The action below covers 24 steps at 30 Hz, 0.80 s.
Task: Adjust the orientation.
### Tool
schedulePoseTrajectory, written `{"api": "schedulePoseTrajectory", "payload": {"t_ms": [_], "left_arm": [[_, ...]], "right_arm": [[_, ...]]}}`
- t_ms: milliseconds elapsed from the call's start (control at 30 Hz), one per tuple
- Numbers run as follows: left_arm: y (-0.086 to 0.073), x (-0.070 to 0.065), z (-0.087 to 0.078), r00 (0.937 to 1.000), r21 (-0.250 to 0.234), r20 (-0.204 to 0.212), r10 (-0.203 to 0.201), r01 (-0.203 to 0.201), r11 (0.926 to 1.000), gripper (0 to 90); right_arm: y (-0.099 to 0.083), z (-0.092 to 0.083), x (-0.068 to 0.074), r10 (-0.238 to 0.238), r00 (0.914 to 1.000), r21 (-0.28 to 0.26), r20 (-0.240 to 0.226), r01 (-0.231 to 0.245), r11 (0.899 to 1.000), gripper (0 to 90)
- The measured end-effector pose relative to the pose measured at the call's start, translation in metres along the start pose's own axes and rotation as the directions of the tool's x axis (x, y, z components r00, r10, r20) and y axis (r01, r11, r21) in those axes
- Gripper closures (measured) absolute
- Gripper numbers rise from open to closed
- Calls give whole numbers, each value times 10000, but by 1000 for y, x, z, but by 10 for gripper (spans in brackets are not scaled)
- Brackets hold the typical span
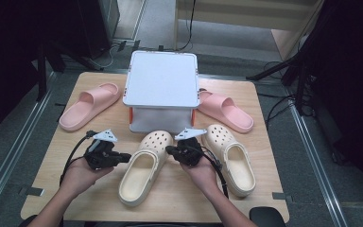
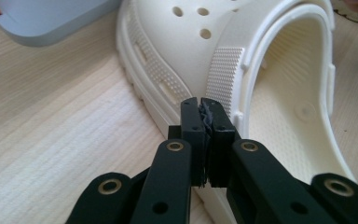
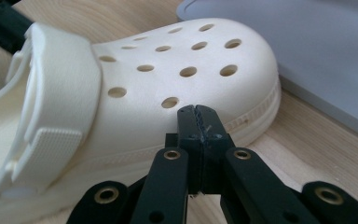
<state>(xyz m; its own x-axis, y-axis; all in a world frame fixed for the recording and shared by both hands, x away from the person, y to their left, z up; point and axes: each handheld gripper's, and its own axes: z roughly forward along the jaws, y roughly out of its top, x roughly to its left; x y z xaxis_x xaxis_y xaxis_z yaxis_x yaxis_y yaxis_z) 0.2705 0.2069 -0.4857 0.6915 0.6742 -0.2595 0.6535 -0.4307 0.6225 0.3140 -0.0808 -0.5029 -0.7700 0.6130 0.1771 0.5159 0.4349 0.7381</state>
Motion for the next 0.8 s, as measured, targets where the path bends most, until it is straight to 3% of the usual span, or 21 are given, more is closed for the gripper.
{"api": "schedulePoseTrajectory", "payload": {"t_ms": [267, 500, 667, 800], "left_arm": [[-1, -11, 6, 9993, -91, 332, -198, 201, 9998, 872], [2, -6, 3, 9977, -353, 465, -499, 516, 9980, 808], [12, 0, -7, 9990, -626, -61, -438, 434, 9971, 810], [21, 5, -11, 9986, -679, -56, -526, 521, 9963, 809]], "right_arm": [[5, 4, -4, 145, 9997, -29, 193, -144, 9999, 900], [7, 3, -6, 143, 9994, 43, 319, -145, 9999, 826], [11, -12, -2, 227, 9988, -490, 426, -206, 9986, 700], [11, -24, 2, 236, 9990, -607, 391, -212, 9979, 647]]}}
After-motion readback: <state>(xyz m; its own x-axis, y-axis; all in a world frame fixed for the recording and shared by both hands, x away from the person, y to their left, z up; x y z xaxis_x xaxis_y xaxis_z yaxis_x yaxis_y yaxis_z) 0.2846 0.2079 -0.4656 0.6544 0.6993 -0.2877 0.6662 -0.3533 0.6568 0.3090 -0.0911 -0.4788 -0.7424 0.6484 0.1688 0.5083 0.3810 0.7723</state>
